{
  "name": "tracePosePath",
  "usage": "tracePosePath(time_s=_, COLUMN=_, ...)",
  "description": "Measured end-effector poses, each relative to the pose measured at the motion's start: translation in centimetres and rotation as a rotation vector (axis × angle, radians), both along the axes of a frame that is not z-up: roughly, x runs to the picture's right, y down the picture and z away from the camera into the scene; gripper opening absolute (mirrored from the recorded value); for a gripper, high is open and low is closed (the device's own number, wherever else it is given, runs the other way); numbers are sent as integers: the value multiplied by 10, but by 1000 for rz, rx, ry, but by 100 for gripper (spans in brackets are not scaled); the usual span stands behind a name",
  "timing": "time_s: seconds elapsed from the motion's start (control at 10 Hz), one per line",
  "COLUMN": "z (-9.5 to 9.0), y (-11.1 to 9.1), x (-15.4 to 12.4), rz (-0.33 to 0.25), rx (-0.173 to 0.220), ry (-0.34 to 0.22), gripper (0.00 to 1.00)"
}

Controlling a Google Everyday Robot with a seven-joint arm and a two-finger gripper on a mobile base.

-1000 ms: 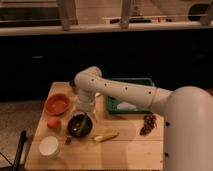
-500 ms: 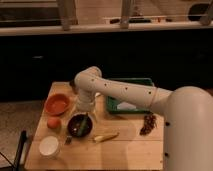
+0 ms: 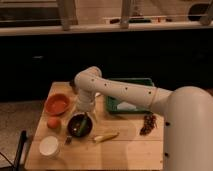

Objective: Place pepper in purple bowl

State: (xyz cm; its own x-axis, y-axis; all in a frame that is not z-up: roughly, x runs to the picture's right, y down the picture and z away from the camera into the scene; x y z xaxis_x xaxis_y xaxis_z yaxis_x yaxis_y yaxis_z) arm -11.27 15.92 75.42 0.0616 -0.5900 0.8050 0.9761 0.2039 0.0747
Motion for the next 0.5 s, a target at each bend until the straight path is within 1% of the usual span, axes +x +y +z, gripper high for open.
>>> tracePosePath(time_s=0.5, z=0, y=0, x=0, rz=0, rx=0, ry=0, gripper=80)
